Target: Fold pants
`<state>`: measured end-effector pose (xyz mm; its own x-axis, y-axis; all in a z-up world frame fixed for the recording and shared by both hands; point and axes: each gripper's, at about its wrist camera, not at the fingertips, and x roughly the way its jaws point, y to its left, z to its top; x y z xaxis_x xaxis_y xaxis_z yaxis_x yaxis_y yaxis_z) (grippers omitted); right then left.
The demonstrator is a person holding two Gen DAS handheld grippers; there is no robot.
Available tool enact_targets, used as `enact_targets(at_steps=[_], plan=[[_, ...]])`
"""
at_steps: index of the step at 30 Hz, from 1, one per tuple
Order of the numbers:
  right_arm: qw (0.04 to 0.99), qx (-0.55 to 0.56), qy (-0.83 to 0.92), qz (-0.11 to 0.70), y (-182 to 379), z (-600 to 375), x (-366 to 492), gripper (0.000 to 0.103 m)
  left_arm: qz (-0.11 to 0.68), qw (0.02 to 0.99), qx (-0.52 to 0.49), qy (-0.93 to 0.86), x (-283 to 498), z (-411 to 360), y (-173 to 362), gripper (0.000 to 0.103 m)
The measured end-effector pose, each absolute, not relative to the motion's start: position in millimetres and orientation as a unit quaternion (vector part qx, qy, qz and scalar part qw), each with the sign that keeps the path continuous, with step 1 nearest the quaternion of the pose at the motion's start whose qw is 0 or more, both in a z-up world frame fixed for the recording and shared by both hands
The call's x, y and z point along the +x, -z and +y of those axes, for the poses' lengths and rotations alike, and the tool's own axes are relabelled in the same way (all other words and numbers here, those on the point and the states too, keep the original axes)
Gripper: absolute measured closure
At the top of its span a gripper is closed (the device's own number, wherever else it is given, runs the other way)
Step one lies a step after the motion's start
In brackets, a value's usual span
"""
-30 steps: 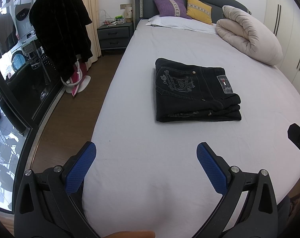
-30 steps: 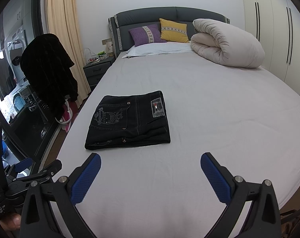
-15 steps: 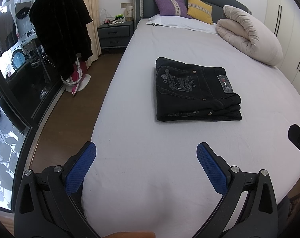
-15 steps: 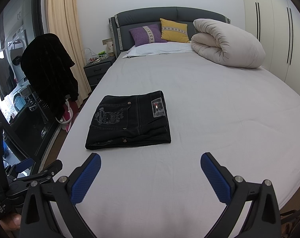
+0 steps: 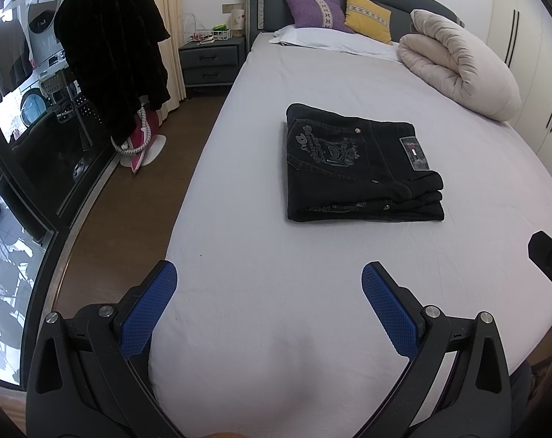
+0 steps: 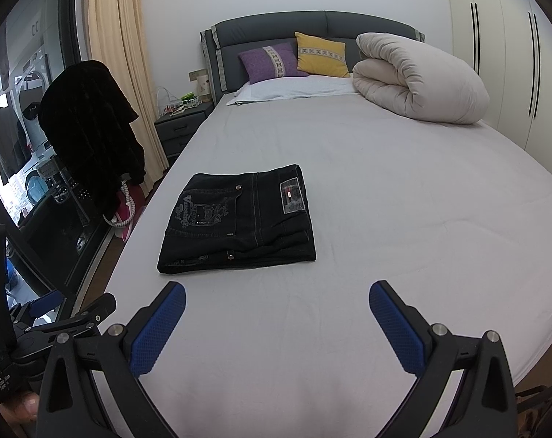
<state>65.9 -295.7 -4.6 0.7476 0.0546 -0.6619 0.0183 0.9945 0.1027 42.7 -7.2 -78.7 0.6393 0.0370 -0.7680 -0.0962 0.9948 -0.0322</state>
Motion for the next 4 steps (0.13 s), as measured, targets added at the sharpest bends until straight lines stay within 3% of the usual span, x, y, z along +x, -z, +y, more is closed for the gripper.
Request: enact_targets(at_steps=[4], plan=[[0.933, 0.053, -0.011, 0.356, 8.5, -295.0, 68.2, 0.0, 0.421, 0.906, -0.033, -0.036, 44.9, -6.5, 77.8, 0.0]])
